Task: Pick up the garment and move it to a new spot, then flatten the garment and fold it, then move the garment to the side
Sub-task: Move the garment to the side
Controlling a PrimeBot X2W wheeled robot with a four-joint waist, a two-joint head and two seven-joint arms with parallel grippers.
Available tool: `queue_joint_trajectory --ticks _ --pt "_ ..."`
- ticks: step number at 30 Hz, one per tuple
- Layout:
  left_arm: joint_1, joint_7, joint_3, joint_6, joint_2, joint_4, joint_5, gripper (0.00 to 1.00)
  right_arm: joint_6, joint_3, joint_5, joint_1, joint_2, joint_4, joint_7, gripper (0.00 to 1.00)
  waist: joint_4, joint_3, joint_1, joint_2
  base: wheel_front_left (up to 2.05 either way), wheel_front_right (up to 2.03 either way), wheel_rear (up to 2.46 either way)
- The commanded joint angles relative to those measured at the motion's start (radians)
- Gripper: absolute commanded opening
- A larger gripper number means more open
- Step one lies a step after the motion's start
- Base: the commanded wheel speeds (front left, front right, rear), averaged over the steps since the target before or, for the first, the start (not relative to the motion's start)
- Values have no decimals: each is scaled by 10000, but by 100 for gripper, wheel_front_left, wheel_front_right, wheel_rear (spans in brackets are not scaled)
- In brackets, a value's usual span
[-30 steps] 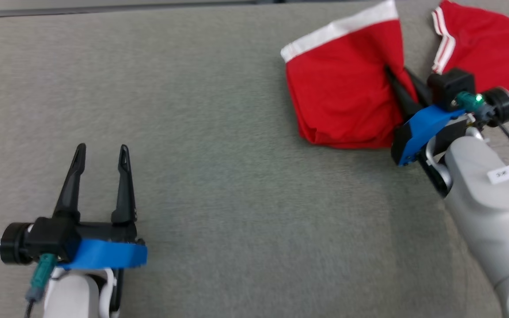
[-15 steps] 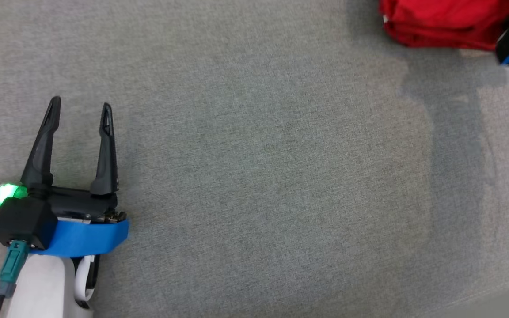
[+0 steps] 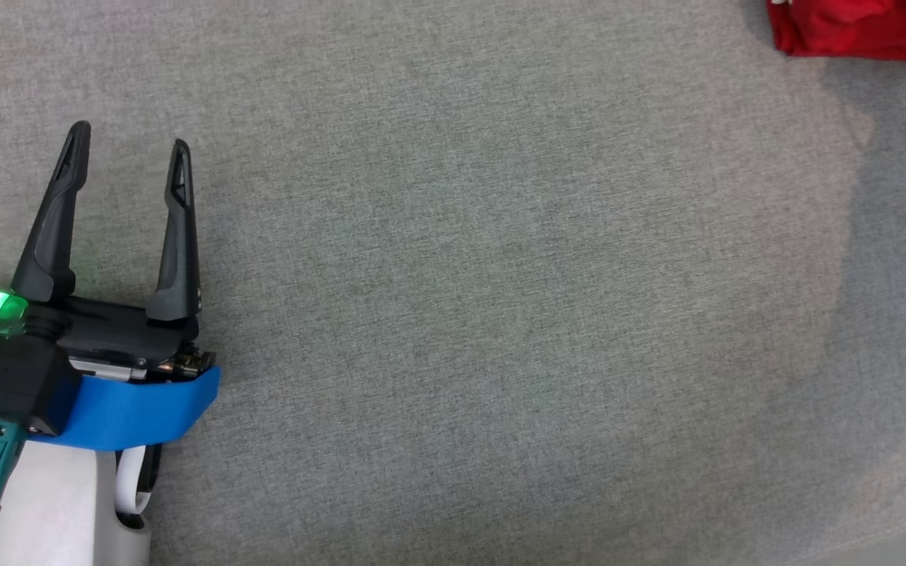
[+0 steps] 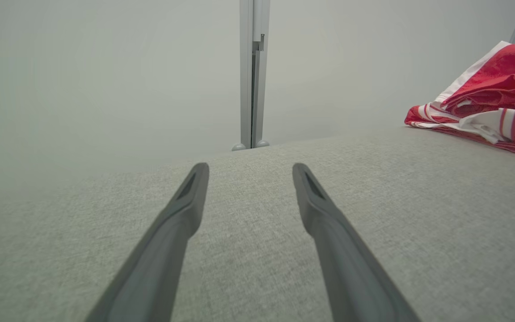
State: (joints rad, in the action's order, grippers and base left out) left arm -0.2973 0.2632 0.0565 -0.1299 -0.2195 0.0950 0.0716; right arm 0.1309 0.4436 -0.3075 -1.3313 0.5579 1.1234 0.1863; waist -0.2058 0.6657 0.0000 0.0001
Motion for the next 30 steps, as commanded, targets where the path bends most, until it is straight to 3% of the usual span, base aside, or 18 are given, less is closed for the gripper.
queue_joint_trajectory --ticks 1,2,10,14,22,30 --pt "-94 15 -36 -9 -76 -89 20 100 -2 -1 129 -237 86 95 87 27 74 75 0 -1 0 0 0" --pt "-68 1 -79 2 -64 -101 26 100 -2 -76 386 -411 63 332 225 100 111 117 0 -1 0 0 0" --pt "69 -3 -213 69 81 -179 71 100 -2 -667 1281 -712 -57 973 648 100 192 -153 0 -1 0 0 0" --pt "221 9 -324 84 181 -284 141 100 -2 -955 1746 -306 -307 707 778 100 214 -633 0 -1 0 0 0" --pt "766 7 -516 171 534 -678 224 100 -2 -1721 1921 1300 -1030 -1506 794 100 429 -1867 0 -1 0 0 0" --pt "1451 10 -790 189 895 -1192 253 100 -2 -1962 1772 3875 -2078 -3765 788 100 915 -3336 0 -1 0 0 0"
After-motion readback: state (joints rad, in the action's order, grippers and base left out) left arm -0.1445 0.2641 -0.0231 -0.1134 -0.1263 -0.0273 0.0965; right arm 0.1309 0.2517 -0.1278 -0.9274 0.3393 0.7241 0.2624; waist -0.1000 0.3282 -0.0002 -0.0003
